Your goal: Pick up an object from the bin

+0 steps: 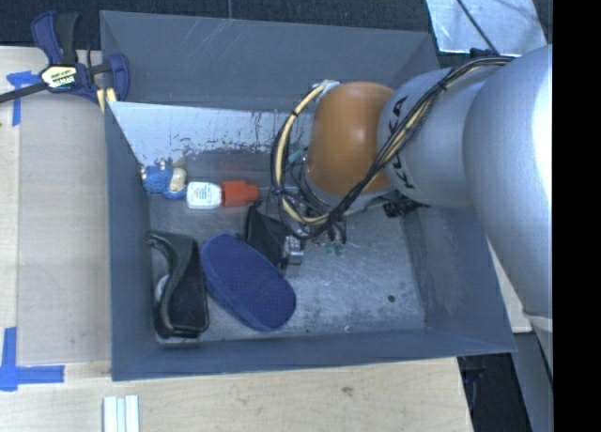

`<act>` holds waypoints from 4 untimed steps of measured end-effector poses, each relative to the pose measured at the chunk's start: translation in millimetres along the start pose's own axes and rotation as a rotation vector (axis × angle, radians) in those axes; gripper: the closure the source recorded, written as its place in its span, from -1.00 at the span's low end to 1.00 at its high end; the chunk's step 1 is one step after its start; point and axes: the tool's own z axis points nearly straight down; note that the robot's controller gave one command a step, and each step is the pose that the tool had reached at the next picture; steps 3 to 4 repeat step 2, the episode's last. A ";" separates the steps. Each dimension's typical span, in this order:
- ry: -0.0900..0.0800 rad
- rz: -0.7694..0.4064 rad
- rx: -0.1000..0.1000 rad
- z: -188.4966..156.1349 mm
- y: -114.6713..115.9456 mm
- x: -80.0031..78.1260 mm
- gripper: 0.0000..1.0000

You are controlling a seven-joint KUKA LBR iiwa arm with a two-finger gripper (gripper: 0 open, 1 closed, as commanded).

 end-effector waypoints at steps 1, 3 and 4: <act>-0.006 0.002 -0.001 -4.8 -0.4 -1.5 1.00; -0.016 0.031 -0.003 -148.8 6.5 -3.0 1.00; -0.016 0.031 -0.003 -148.8 6.5 -3.0 1.00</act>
Offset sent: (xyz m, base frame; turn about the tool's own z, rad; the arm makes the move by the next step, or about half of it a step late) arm 0.0000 0.0000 0.0000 0.0000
